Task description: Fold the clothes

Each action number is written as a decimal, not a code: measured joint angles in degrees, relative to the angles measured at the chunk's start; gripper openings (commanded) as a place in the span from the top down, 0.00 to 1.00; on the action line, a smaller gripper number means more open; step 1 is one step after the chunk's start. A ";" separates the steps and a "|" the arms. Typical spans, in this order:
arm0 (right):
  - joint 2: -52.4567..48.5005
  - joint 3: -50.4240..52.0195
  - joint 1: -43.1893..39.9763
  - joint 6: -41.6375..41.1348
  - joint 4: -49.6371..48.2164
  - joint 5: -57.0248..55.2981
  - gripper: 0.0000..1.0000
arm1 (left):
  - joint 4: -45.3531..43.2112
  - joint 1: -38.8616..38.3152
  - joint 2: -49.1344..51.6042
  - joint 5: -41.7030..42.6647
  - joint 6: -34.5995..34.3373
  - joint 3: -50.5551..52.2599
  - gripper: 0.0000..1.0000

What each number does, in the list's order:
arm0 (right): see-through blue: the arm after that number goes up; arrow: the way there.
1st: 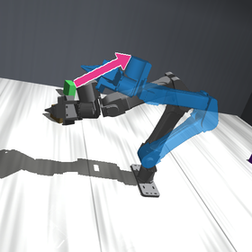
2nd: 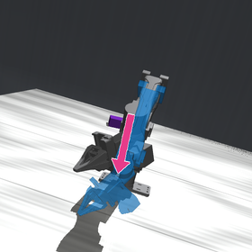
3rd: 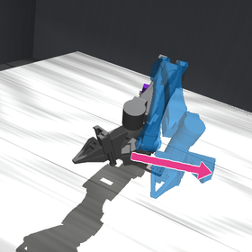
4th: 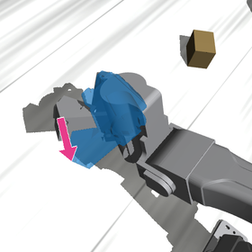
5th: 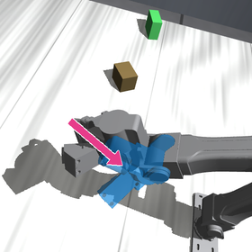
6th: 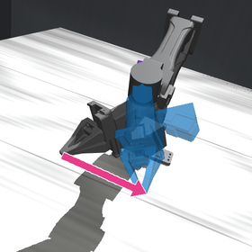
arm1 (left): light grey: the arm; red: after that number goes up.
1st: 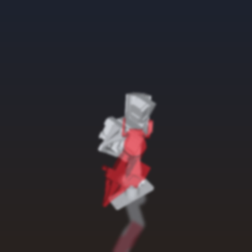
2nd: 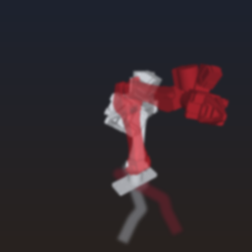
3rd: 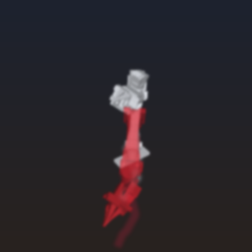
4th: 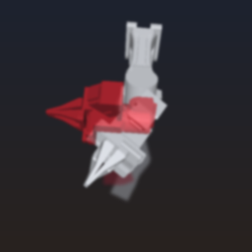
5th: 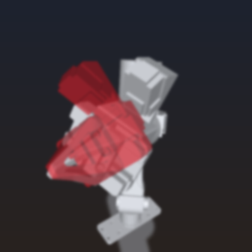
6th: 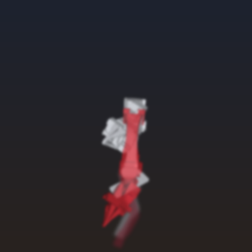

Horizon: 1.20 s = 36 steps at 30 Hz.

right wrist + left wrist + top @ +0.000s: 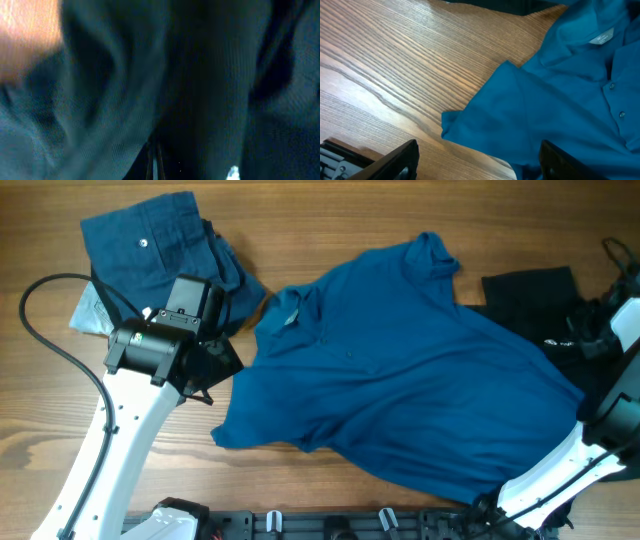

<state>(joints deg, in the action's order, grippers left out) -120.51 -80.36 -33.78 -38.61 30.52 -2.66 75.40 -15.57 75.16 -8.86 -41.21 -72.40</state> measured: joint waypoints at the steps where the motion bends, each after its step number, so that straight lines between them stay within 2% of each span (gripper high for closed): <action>1: -0.76 -0.22 -0.46 -0.37 -3.37 -0.55 0.96 | 0.04 0.00 0.00 0.11 0.00 -0.02 0.24; 3: -2.86 -2.32 -2.10 -0.72 -7.41 -1.07 0.96 | -0.02 0.00 0.00 0.28 0.00 -0.02 0.23; 7: -6.93 -10.45 -6.80 0.66 -4.33 0.28 0.96 | -0.02 0.00 0.00 0.72 0.02 0.00 0.23; 9: -8.61 -15.15 -11.04 6.29 -3.61 7.58 0.96 | -0.66 0.00 0.00 0.87 0.00 0.00 0.23; 11: -8.37 -17.35 -12.48 8.55 -0.24 14.34 0.95 | -1.09 0.00 0.00 0.87 0.02 0.00 0.23; 12: -7.58 -17.84 -12.41 8.55 3.34 17.22 0.90 | -1.09 0.00 0.00 0.90 0.00 0.00 0.23; 14: -5.27 -17.88 -11.74 8.02 9.97 20.81 0.67 | -1.07 0.00 0.00 1.07 0.02 -0.02 0.20; 15: -3.93 -17.94 -11.41 7.96 12.87 22.03 0.65 | -1.09 0.00 0.00 1.07 0.02 0.00 0.20; 17: -0.37 -18.05 -10.93 7.63 20.90 23.50 0.47 | -1.09 0.00 0.00 1.25 0.15 0.00 0.18; 18: 1.11 -18.10 -10.86 7.21 23.50 23.76 0.37 | -1.14 0.00 0.00 1.27 0.15 0.00 0.18; 19: 3.78 -18.29 -10.84 7.15 29.31 23.56 0.18 | -1.14 0.00 0.00 1.31 0.17 -0.02 0.17; 20: 4.96 -18.47 -10.84 7.45 32.33 22.73 0.11 | -1.09 0.00 0.00 1.31 0.17 0.00 0.17; 21: 6.75 -18.60 -10.73 6.93 36.59 20.22 0.09 | -1.16 0.00 0.00 1.38 0.17 0.00 0.17; 24: 7.72 -16.28 -9.57 6.27 38.14 14.93 0.11 | -1.31 0.00 0.00 1.55 0.17 -0.02 0.17; 27: 7.69 -7.72 -7.63 5.05 27.96 12.72 0.22 | -1.77 0.00 0.00 1.95 0.17 0.00 0.18; 29: 7.30 -1.16 -6.38 4.13 18.69 12.48 0.29 | -1.90 0.00 0.00 2.58 0.17 0.00 0.13; 31: 7.15 2.38 -5.66 3.48 12.72 12.68 0.31 | -1.97 0.00 0.00 2.99 0.17 0.00 0.13; 33: 7.15 4.22 -5.07 2.34 7.63 12.70 0.47 | -2.36 0.00 0.00 3.37 0.17 0.00 0.13; 34: 7.08 4.59 -4.72 1.55 5.70 12.70 0.59 | -2.45 0.00 0.00 3.89 0.17 0.00 0.13; 36: 6.93 4.70 -4.22 0.28 2.78 12.66 0.96 | -2.58 0.00 0.00 4.52 0.17 0.00 0.13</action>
<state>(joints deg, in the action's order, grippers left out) -113.58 -75.66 -38.00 -38.33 33.30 10.00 72.82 -15.57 75.16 -4.34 -41.04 -72.40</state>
